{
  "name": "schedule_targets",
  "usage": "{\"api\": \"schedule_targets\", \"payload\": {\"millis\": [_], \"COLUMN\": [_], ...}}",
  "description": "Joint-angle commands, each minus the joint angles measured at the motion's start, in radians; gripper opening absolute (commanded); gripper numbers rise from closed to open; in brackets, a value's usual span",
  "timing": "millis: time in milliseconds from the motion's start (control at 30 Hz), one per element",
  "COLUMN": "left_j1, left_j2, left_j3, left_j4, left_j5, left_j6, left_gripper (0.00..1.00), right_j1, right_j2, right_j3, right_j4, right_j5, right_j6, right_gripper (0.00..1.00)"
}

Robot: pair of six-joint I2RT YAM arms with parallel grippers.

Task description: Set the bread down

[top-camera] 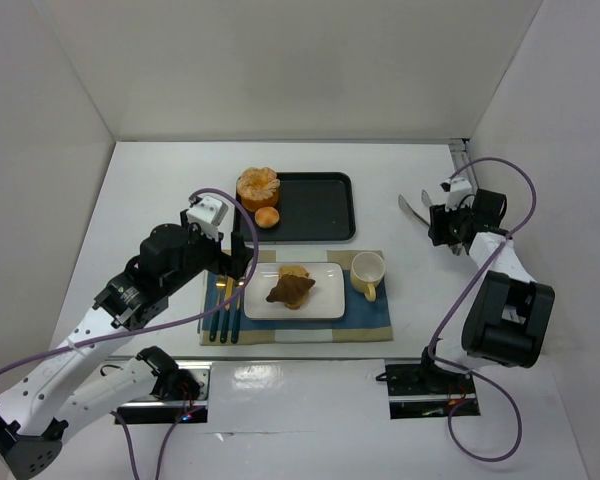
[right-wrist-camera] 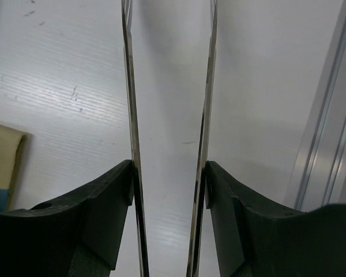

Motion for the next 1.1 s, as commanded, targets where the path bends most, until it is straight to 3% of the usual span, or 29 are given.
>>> {"api": "schedule_targets", "payload": {"millis": [0, 500, 733, 1000, 1033, 1067], "left_j1": [-0.003, -0.003, -0.003, -0.003, -0.003, -0.003], "left_j2": [-0.015, -0.006, -0.006, -0.006, -0.006, -0.006], "left_j3": [-0.002, -0.002, -0.002, -0.011, -0.011, -0.011], "left_j4": [0.048, 0.048, 0.048, 0.048, 0.048, 0.048], "left_j5": [0.006, 0.015, 0.015, 0.006, 0.006, 0.006], "left_j6": [0.01, 0.0, 0.0, 0.0, 0.0, 0.0], "left_gripper": [1.0, 1.0, 1.0, 1.0, 1.0, 1.0], "right_j1": [-0.004, -0.004, -0.039, -0.099, -0.099, -0.089], "right_j2": [0.063, 0.207, 0.217, -0.002, -0.03, -0.055], "right_j3": [0.035, 0.087, 0.106, 0.175, 0.201, 0.218], "right_j4": [0.069, -0.158, -0.225, -0.4, -0.42, -0.437], "right_j5": [0.049, 0.067, 0.001, -0.112, -0.112, -0.112], "right_j6": [0.037, -0.053, -0.075, -0.127, -0.127, -0.112], "right_gripper": [0.6, 0.71, 0.83, 0.91, 1.0, 1.0]}}
